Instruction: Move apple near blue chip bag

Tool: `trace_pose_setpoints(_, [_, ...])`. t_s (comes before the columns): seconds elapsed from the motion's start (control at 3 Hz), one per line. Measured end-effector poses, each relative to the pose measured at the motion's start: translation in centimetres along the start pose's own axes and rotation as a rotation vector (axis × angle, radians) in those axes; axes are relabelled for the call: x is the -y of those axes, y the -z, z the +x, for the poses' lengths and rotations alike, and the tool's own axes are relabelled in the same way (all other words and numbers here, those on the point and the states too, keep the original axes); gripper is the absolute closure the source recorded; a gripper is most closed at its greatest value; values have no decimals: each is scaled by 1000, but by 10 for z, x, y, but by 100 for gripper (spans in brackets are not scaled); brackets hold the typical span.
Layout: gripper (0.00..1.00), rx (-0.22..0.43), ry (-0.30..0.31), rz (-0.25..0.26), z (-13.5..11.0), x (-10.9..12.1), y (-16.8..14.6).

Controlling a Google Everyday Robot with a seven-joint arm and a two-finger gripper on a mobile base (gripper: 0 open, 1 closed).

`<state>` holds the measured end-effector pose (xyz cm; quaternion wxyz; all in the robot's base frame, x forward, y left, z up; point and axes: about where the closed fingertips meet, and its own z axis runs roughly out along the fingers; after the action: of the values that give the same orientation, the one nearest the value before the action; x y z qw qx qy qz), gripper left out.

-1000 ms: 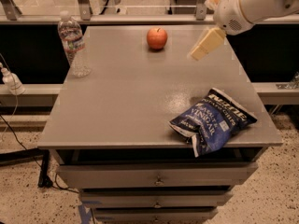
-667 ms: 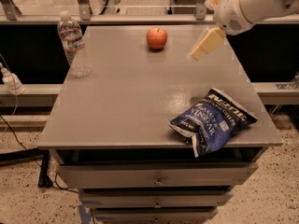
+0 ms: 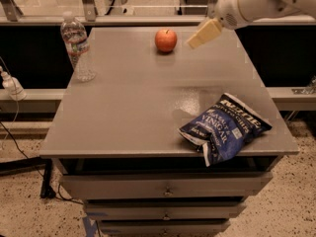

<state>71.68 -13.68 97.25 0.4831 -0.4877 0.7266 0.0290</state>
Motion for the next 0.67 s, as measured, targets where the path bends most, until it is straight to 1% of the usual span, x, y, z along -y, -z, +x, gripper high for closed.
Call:
trace_pose_setpoints(0.33, [0, 42, -88, 35, 5, 29, -40])
trace_pose_setpoints(0.67, [0, 69, -176, 21, 14, 39, -77])
